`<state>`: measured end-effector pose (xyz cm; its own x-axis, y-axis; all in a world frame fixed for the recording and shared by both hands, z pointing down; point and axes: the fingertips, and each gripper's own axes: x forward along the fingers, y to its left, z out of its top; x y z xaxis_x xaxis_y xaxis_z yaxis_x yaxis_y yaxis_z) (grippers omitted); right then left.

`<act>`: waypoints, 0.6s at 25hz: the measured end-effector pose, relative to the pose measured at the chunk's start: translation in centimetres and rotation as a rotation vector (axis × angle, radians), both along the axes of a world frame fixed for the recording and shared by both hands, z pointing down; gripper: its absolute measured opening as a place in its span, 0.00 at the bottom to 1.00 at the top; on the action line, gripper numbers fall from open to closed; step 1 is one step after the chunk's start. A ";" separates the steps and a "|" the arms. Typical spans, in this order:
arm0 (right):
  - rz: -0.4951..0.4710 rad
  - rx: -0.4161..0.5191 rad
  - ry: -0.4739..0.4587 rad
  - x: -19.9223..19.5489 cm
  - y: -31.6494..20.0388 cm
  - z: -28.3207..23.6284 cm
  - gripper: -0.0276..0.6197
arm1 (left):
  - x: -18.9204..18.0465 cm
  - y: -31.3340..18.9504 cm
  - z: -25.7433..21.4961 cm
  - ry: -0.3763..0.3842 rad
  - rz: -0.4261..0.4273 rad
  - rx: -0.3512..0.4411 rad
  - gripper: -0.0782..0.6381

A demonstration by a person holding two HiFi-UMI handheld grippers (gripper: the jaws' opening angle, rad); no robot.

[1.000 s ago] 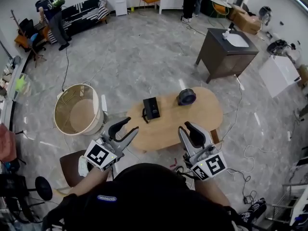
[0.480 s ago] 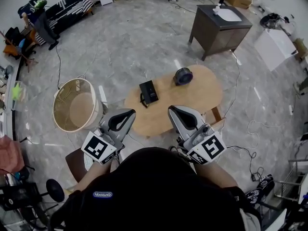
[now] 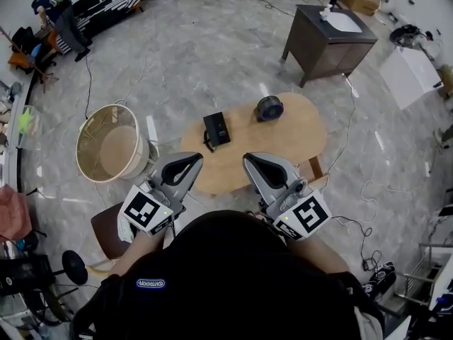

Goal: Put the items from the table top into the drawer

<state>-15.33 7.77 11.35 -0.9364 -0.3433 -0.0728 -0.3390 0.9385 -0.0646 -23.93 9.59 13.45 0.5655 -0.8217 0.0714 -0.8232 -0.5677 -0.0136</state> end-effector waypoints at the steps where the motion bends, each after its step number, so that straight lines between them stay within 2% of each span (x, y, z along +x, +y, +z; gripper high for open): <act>1: -0.003 0.000 0.000 0.1 0.0 0.1 0.09 | 0.1 0.0 0.1 0.000 -0.002 -0.001 0.11; 15: -0.011 -0.002 0.011 0.3 -0.1 0.6 0.09 | 0.0 -0.2 0.7 0.003 -0.033 -0.025 0.11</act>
<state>-15.03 7.71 11.91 -0.9410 -0.3329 -0.0617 -0.3292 0.9422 -0.0624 -23.89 9.40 14.16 0.5386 -0.8377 0.0903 -0.8413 -0.5406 0.0032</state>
